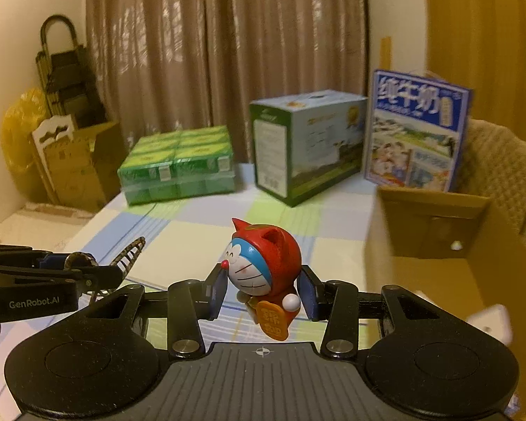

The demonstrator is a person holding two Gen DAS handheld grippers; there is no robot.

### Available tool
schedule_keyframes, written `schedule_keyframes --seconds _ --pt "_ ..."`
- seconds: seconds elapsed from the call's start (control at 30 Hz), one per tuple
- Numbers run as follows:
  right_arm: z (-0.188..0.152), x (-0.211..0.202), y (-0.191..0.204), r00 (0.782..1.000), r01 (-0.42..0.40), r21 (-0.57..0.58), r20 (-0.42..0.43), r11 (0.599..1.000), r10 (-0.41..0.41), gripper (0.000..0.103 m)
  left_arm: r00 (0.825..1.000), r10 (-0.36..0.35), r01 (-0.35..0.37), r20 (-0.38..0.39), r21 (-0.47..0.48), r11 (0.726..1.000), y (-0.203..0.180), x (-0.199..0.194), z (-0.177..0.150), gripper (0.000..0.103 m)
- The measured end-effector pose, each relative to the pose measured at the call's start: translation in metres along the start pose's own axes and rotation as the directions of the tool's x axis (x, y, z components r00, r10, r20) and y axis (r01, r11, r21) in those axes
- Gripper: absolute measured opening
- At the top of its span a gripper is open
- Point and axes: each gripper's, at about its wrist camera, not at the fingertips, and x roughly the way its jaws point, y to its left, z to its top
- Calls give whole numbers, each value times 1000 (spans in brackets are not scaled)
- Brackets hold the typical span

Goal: Organize rigid objects
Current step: 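Carry the lanyard with the left tool while the right tool carries the figurine to the box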

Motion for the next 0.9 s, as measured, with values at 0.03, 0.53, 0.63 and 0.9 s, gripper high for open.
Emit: schedule_keyframes --seconds 0.03,0.53,0.63,0.9 --pt "1 -8 -3 1000 4 6 7 1000 -4 40 1000 -5 5 6 9 1000 -6 -6 2 33" --pt "5 -115 -84 990 128 89 52 988 -133 40 995 -98 93 35 115 989 -109 -56 21 33" --pt "4 -128 -98 986 148 104 58 983 -155 40 993 -113 109 30 131 985 -124 -58 23 33" --pt "-2 -148 -124 981 175 128 62 976 -184 40 989 -148 144 14 165 976 -155 -59 24 33"
